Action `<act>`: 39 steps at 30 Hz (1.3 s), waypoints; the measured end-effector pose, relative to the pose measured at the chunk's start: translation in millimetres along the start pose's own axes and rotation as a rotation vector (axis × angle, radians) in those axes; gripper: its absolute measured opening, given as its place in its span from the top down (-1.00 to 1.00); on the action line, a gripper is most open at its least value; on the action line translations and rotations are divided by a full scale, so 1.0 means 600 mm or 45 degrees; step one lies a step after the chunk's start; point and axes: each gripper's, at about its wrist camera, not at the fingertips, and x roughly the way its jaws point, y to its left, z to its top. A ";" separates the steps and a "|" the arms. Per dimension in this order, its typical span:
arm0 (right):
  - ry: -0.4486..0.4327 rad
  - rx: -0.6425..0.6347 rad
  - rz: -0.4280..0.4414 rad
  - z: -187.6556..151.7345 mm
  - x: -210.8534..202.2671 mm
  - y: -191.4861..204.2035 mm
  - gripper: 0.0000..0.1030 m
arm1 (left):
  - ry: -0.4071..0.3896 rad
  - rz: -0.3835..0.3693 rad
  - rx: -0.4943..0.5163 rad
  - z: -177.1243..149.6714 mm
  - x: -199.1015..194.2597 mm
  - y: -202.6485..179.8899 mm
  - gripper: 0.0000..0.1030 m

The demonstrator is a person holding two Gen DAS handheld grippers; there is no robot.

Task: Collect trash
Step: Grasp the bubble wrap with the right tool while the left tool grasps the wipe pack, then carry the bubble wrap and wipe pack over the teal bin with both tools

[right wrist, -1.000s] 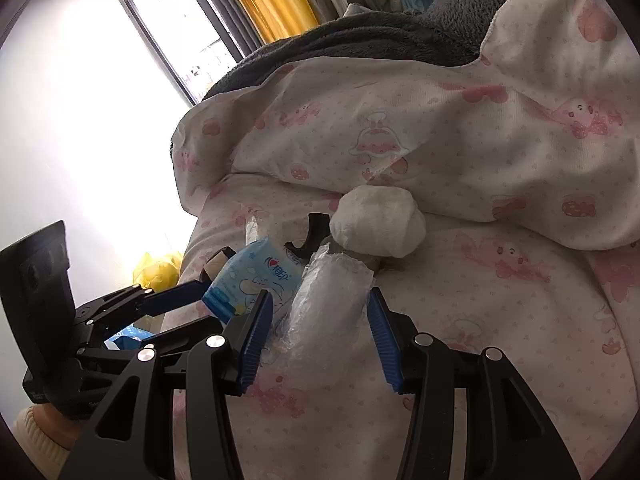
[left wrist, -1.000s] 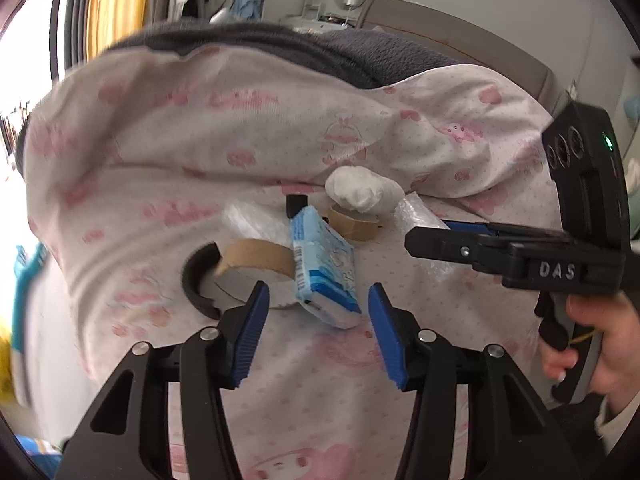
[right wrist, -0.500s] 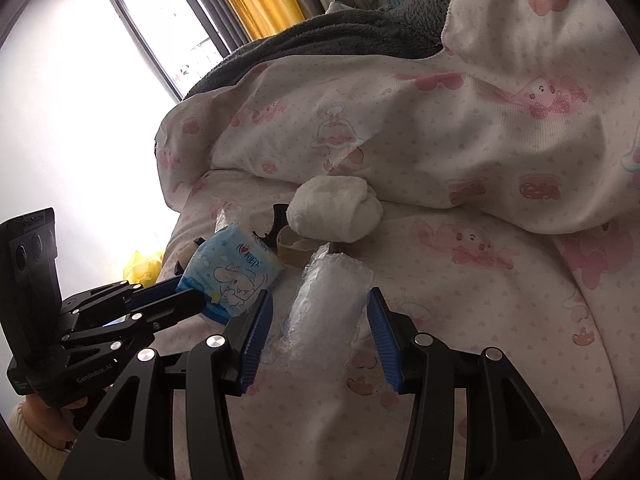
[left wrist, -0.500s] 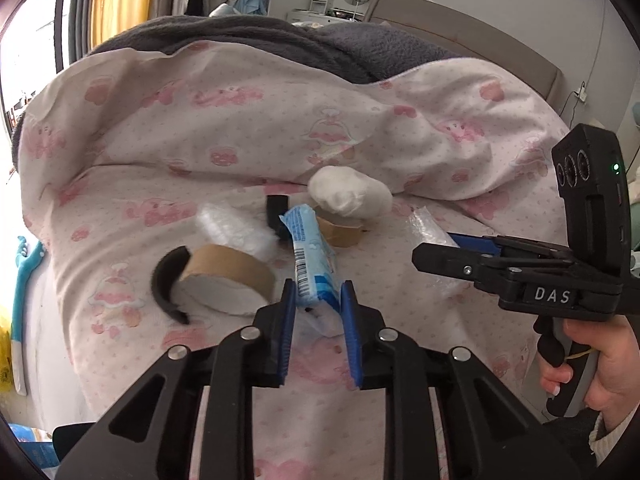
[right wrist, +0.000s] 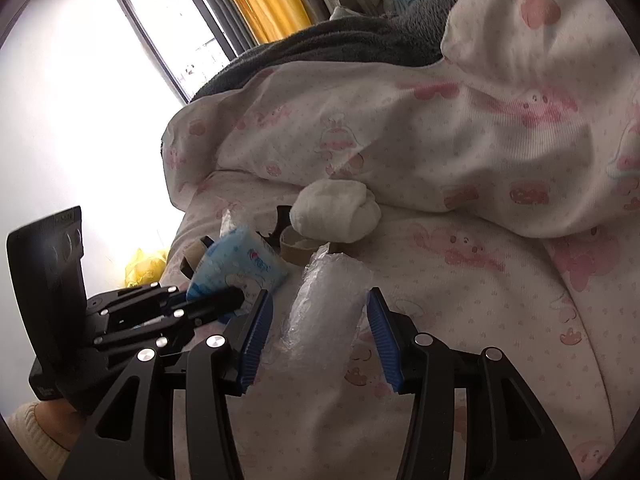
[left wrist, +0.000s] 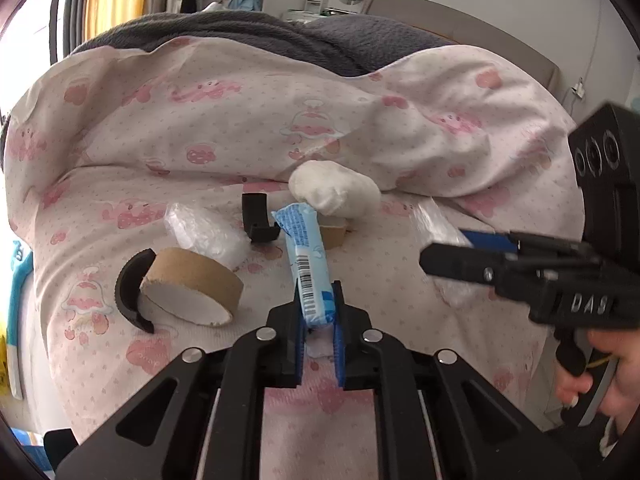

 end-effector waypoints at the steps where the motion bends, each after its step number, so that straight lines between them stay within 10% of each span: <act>1: -0.007 -0.002 0.003 0.002 -0.003 0.003 0.03 | -0.006 -0.001 0.005 -0.002 -0.004 0.000 0.75; 20: -0.084 -0.143 0.053 -0.008 -0.022 0.150 0.03 | -0.210 0.037 -0.008 -0.055 -0.162 0.062 0.75; 39: -0.058 -0.311 0.141 -0.054 0.026 0.323 0.03 | -0.114 0.225 -0.182 -0.159 -0.242 0.201 0.75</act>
